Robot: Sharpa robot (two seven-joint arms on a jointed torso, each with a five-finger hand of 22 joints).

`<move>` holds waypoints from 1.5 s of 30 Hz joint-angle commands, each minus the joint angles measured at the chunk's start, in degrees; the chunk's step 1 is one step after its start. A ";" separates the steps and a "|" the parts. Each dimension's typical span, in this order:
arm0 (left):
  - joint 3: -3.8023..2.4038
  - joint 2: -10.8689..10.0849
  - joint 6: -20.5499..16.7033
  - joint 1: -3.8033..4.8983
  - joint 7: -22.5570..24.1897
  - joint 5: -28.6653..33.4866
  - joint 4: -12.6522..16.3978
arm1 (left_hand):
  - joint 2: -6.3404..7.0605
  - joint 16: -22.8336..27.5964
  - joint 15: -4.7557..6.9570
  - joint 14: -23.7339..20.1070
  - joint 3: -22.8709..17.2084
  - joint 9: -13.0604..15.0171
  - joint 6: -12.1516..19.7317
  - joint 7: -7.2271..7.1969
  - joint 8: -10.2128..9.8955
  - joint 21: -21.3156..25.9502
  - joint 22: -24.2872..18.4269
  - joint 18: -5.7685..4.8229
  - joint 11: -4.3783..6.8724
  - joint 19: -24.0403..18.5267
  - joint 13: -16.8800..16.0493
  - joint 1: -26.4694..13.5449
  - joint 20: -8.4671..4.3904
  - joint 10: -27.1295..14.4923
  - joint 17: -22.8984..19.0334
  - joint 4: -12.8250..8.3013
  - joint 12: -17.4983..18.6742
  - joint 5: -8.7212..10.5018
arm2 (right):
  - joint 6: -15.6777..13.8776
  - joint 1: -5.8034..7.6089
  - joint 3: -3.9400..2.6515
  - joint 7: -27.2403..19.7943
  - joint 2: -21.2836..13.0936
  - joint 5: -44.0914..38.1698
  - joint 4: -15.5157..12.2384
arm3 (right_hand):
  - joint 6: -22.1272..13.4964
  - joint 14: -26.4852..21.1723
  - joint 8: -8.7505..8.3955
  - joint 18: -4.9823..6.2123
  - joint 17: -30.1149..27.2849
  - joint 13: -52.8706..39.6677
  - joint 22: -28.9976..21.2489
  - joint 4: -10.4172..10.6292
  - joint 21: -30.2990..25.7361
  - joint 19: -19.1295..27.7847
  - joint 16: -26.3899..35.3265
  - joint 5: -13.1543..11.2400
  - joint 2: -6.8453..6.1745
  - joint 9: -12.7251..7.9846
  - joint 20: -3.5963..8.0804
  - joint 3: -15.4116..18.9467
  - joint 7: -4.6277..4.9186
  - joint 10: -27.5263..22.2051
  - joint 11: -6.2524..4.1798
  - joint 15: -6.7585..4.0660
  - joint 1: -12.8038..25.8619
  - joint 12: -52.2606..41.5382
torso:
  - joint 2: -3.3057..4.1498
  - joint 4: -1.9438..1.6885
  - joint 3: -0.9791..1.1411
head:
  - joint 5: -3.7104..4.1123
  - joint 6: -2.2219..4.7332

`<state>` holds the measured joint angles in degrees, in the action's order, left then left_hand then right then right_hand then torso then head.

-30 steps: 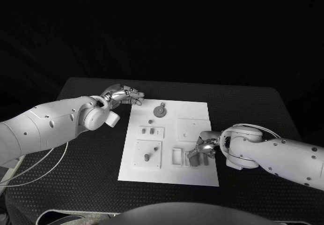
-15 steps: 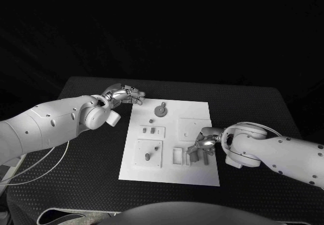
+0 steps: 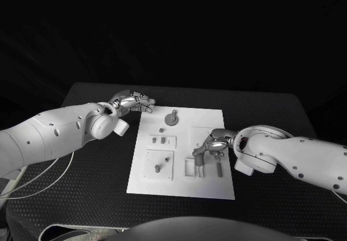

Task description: Assemble the parts on the task board

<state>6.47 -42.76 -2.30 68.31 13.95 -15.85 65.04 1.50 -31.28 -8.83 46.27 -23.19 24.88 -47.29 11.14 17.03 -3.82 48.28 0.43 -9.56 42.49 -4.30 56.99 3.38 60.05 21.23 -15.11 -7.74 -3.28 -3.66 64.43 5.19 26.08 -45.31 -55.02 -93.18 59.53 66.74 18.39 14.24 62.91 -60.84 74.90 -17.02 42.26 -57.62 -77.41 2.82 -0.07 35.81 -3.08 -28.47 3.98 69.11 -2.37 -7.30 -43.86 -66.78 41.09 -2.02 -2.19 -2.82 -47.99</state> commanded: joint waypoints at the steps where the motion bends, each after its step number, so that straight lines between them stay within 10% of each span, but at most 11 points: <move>1: -0.02 0.08 0.89 0.04 0.04 0.33 0.18 | 0.00 0.30 -0.19 -0.04 -0.38 -0.06 0.35 0.05 0.18 -0.14 -0.10 -0.43 0.00 -0.29 0.00 -0.60 0.02 -0.10 0.11 -0.13 -0.07 0.06 | -1.17 -0.01 0.13 1.79 0.84 6.30 0.52 | 0.52 0.08 -0.08 0.76 -0.15 0.11 1.03 0.36 0.35 -0.31 -0.39 0.22 1.20 0.70 0.18 0.04 0.05 0.48 0.03 -0.58 -1.15 0.31 | -0.02 -0.02 0.02 | -0.12 -0.01; 45: 0.00 -0.18 1.15 0.05 -0.25 0.32 0.48 | 0.13 0.45 -0.24 -0.13 -0.50 -0.08 0.34 0.04 0.22 -0.16 -0.13 -0.43 -0.03 -0.41 0.00 -0.85 0.06 -0.17 0.29 -0.21 -0.06 0.07 | 0.50 -0.32 4.06 3.11 4.24 5.69 3.66 | 0.84 -0.58 -0.93 0.76 -1.62 0.70 1.05 0.75 0.28 -0.19 -1.27 0.22 -0.65 0.76 0.11 -0.30 0.12 0.54 0.12 -0.48 1.76 0.47 | 0.04 0.01 0.08 | -0.91 -0.74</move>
<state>6.49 -42.99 -2.05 68.32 13.38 -15.85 65.39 1.73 -31.05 -8.82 46.27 -23.32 24.89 -47.28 11.14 17.03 -3.82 48.24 0.43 -9.56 42.49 -4.30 56.76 3.38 60.05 21.43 -15.24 -7.74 -3.28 -3.79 64.35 9.08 29.16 -41.13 -48.64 -89.53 59.91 66.53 17.63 14.24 61.33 -60.20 74.93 -16.34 42.26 -57.63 -78.43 2.88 -0.52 36.66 -3.08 -28.62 3.98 69.31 -2.14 -7.46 -42.30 -66.56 41.14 -2.04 -2.10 -3.69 -48.68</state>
